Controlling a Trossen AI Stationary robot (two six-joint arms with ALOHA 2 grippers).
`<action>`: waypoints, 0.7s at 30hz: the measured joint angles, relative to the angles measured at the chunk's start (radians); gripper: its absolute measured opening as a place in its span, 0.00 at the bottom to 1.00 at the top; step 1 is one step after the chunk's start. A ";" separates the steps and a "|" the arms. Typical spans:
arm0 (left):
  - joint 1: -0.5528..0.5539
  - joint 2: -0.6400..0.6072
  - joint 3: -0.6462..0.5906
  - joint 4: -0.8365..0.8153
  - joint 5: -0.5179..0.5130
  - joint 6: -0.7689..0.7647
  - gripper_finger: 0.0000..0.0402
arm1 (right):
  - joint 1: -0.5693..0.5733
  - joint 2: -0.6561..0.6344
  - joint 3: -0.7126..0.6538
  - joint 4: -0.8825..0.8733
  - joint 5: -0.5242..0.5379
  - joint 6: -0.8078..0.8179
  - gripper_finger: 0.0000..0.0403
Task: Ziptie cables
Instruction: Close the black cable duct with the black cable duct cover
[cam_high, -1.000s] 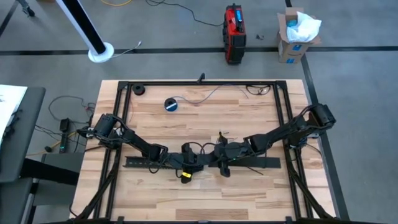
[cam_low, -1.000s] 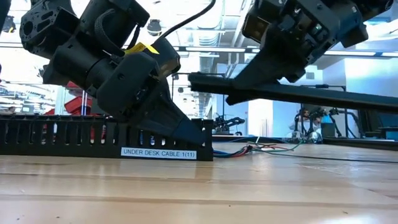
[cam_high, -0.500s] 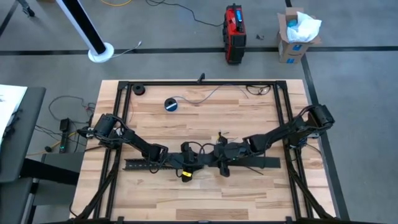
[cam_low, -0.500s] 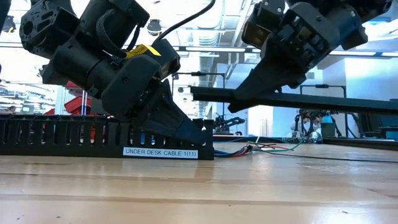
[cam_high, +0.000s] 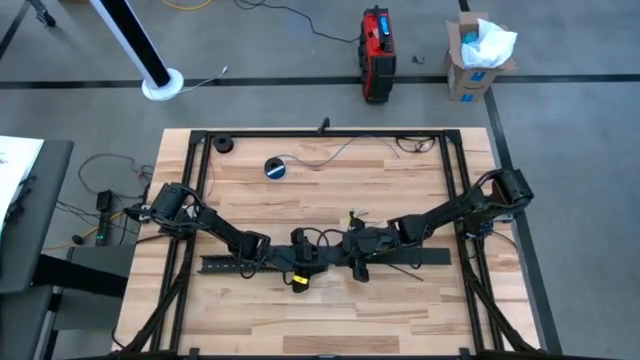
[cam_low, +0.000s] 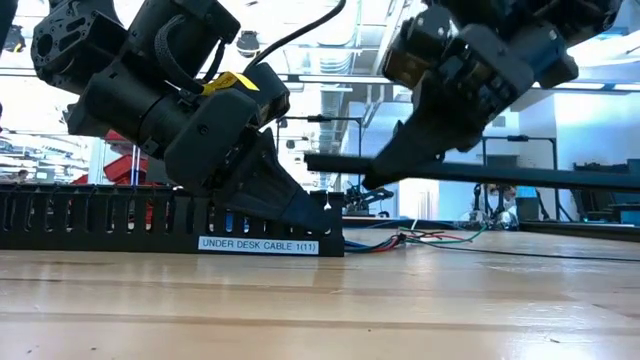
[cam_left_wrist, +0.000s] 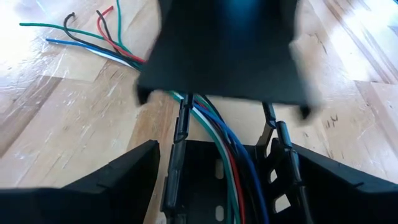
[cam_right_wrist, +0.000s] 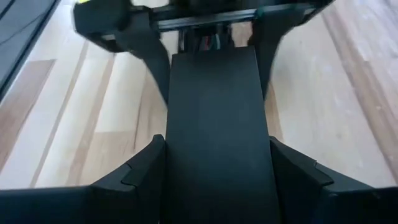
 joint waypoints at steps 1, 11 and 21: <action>0.000 0.000 0.000 0.000 -0.002 0.006 0.74 | 0.000 0.000 0.000 0.001 -0.001 -0.001 0.53; 0.000 0.000 0.000 0.000 -0.005 0.040 0.74 | 0.000 0.000 0.000 -0.006 -0.002 -0.003 0.53; 0.000 0.000 0.000 0.001 -0.006 0.040 0.62 | -0.030 -0.010 0.000 -0.038 0.000 -0.003 0.53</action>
